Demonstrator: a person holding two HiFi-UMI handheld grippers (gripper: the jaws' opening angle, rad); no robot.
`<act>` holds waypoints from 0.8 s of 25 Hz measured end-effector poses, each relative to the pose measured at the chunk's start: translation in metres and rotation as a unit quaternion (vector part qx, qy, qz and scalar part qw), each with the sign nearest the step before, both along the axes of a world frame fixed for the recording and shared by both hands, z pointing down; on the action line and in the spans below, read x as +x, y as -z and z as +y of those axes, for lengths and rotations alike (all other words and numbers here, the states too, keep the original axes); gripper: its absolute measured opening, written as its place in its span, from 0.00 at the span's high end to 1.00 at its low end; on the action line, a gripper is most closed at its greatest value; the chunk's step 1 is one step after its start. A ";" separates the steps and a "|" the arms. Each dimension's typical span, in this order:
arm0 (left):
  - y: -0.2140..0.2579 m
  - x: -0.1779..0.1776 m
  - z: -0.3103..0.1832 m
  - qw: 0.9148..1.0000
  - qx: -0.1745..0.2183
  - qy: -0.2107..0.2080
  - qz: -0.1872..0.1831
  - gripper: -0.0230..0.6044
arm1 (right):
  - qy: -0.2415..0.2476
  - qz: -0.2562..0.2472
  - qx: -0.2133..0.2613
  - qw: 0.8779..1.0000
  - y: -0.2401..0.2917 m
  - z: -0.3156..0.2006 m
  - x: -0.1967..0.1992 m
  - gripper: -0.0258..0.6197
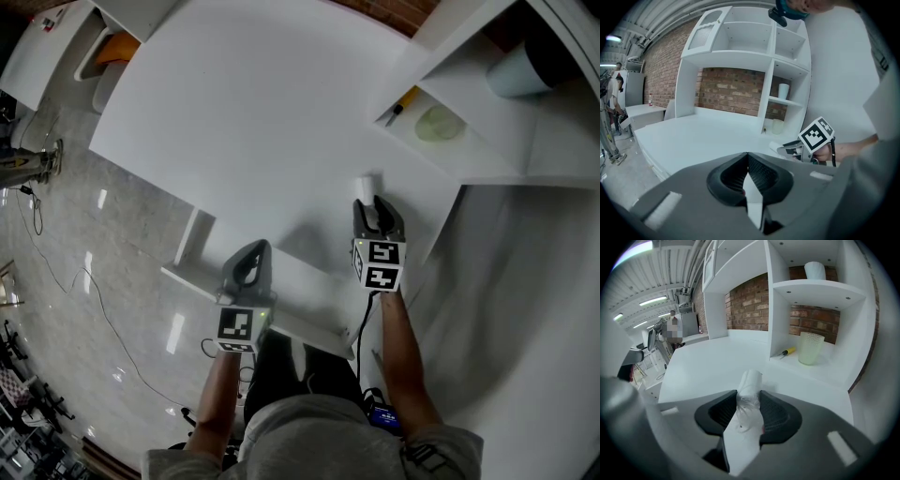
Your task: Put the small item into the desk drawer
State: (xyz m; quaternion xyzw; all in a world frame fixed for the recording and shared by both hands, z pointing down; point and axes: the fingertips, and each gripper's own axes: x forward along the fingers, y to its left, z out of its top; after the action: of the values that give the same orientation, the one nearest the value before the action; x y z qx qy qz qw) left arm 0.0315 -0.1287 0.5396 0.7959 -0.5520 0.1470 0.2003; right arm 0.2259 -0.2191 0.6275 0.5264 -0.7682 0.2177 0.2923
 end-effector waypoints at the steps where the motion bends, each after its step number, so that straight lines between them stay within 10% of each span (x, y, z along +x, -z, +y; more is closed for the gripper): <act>1: 0.003 -0.002 0.001 1.000 0.002 0.001 0.000 0.94 | 0.001 -0.001 0.004 1.000 0.004 0.001 -0.002 0.72; 20: 0.055 -0.035 0.030 0.999 0.049 0.010 -0.004 0.94 | 0.055 -0.048 0.091 0.993 0.118 0.045 -0.076 0.72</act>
State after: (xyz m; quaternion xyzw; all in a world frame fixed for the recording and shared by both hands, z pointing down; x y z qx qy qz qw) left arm -0.0039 -0.0984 0.4846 0.7984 -0.5676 0.1206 0.1606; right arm 0.1497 -0.1744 0.5099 0.4965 -0.8258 0.1556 0.2176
